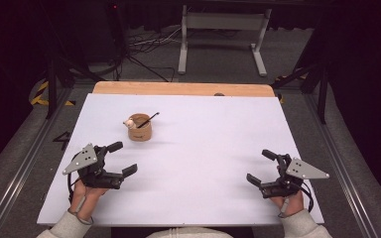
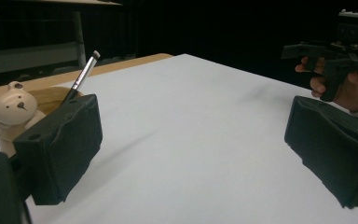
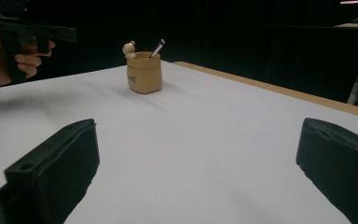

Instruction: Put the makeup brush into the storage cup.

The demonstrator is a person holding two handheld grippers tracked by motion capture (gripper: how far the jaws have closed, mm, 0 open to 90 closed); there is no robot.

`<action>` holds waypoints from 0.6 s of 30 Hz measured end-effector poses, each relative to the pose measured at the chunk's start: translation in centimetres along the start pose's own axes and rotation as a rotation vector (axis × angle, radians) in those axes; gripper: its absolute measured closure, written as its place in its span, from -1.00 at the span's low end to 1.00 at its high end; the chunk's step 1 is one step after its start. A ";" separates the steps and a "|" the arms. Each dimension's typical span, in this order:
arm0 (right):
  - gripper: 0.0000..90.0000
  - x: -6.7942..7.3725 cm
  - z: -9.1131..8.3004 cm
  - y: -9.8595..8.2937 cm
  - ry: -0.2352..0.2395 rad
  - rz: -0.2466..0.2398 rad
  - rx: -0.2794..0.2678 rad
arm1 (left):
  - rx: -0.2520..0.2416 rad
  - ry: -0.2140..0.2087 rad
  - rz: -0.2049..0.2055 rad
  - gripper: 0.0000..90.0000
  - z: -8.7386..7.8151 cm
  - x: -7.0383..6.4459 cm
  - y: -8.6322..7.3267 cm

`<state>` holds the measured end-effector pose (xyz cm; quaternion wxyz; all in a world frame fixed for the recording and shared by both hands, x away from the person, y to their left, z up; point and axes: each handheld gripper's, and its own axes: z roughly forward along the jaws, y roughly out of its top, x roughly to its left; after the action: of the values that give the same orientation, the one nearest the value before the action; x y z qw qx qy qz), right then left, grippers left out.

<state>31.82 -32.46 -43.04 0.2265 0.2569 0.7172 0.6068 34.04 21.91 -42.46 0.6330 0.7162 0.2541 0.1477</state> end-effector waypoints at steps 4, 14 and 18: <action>-1.00 0.0 0.0 -0.1 0.006 -0.002 -0.002 | -0.005 -0.004 -0.002 -0.89 -0.1 -0.1 -0.5; -1.00 -0.1 0.1 -0.6 0.007 0.008 -0.004 | 0.001 0.004 -0.010 -0.89 -0.1 0.0 -1.8; -1.00 -0.1 0.1 -0.8 0.006 0.012 -0.002 | -0.003 0.006 -0.022 -0.89 0.0 0.0 -2.2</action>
<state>31.91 -32.59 -43.82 0.2210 0.2588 0.7157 0.6099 33.67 22.13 -44.57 0.6348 0.7120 0.2637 0.1436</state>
